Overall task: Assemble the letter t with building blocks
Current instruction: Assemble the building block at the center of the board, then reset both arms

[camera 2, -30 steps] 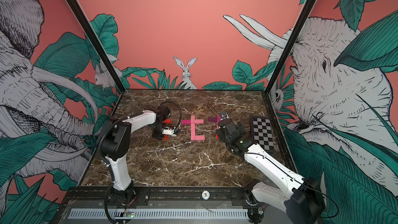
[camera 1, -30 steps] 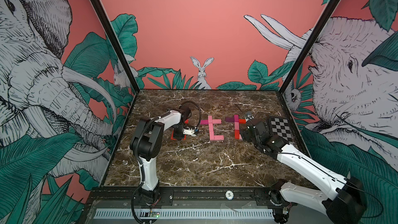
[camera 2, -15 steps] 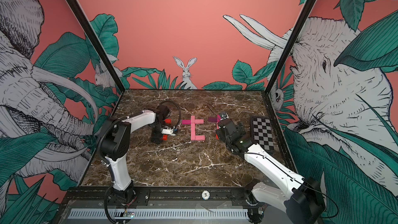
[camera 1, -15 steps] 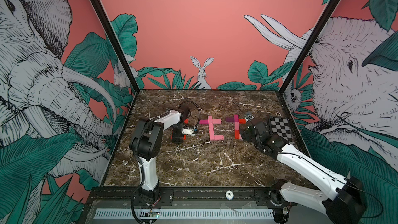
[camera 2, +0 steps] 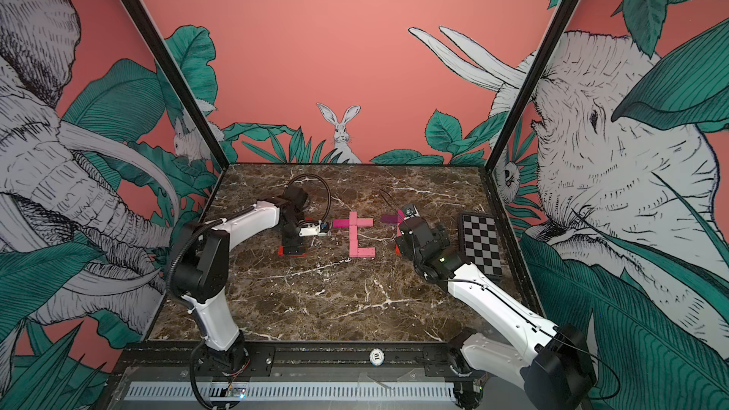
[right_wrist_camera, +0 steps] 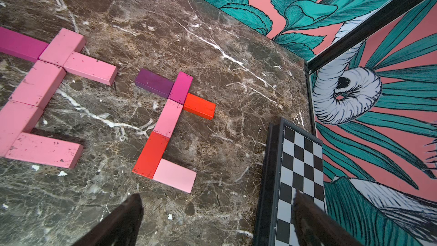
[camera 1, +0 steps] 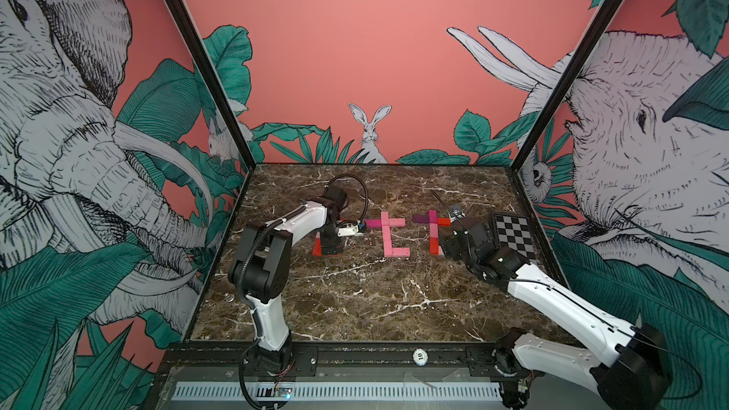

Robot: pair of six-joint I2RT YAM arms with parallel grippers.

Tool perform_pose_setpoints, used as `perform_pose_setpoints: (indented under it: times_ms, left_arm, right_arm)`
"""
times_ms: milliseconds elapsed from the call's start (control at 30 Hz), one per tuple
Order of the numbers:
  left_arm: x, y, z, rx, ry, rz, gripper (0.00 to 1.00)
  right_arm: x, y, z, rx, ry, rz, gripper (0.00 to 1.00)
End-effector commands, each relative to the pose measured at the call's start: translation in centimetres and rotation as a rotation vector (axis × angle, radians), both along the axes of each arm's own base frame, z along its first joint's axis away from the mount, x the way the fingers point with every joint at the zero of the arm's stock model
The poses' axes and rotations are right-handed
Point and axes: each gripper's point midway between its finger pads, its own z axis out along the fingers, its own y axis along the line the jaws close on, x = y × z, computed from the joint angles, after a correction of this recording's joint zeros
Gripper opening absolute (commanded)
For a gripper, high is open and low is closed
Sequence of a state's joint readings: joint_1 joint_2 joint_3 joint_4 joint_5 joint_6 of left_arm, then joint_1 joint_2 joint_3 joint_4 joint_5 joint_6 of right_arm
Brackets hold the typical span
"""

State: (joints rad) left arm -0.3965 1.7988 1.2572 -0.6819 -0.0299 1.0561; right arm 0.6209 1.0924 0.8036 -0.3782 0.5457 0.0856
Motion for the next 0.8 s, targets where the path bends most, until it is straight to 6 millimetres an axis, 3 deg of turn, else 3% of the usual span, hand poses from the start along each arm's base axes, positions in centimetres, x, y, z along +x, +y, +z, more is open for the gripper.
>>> perform_pose_setpoints:
  times_ms: [0,300,467,633,767]
  left_arm:
    - [1.2,-0.9,3.3,-0.11,-0.136,0.032,0.99]
    - [4.6,0.4,9.8,-0.328,-0.444,0.279,0.99]
    - [6.5,3.5,12.9,-0.433,-0.513,0.549,0.99]
    - [6.6,6.4,14.1,-0.51,-0.52,0.757,0.99]
    - [5.6,8.7,14.9,-0.618,-0.563,0.92,0.99]
  right_arm:
    - [0.1,-0.2,0.2,0.013,-0.019,-0.013,0.97]
    - [0.0,-0.1,0.1,0.03,-0.018,-0.013,0.97]
    - [-0.1,-0.2,0.0,0.028,-0.019,-0.013,0.96]
    - [0.1,-0.1,0.1,0.031,-0.031,-0.01,0.97]
    - [0.4,0.1,0.5,0.028,-0.046,-0.006,0.97]
